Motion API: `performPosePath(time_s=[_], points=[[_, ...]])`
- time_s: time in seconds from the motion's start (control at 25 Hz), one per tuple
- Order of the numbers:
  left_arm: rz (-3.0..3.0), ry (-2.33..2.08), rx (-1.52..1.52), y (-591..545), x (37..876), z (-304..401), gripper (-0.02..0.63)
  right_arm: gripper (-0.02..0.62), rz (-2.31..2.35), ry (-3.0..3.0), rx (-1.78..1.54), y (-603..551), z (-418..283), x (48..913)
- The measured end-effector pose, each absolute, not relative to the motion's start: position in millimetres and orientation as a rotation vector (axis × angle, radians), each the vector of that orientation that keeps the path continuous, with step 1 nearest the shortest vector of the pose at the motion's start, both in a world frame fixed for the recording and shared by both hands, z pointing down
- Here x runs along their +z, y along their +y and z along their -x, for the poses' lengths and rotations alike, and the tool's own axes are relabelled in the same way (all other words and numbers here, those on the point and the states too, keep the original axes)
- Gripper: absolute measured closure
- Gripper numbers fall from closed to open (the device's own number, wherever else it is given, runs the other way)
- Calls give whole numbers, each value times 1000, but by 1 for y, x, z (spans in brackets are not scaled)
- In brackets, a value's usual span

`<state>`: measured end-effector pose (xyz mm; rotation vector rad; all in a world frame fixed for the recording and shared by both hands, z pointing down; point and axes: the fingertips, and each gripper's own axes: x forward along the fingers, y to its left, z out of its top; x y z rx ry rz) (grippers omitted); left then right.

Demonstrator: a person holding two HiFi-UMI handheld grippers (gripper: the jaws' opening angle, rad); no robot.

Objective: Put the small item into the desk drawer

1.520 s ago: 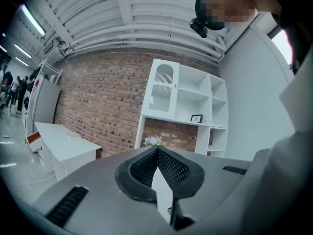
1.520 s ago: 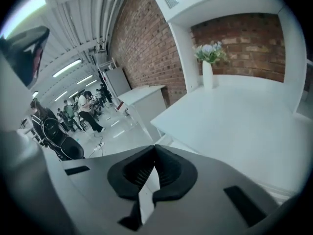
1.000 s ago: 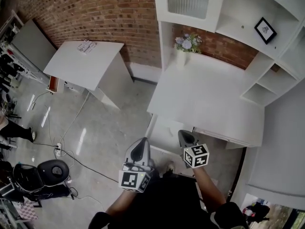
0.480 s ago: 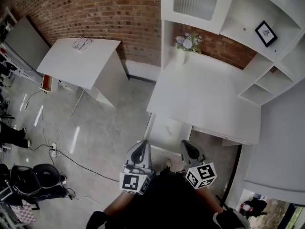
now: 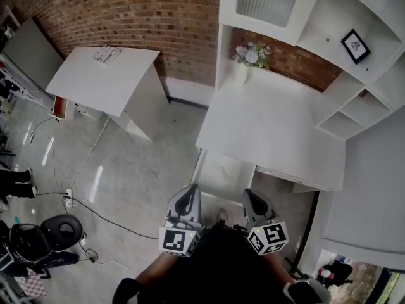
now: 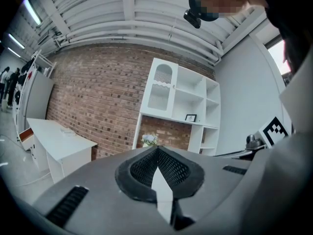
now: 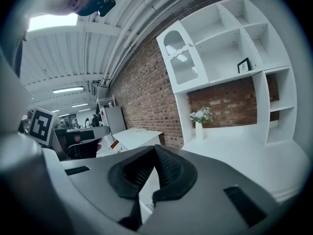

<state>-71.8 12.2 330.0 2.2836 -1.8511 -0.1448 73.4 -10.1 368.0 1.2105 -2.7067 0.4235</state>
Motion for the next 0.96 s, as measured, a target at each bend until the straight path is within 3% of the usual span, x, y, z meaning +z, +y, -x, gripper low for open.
performPosePath(time_s=[0.96], points=[[-2243, -1814, -130, 9, 335, 79, 583, 581, -1258, -2676, 398, -15, -64, 364]])
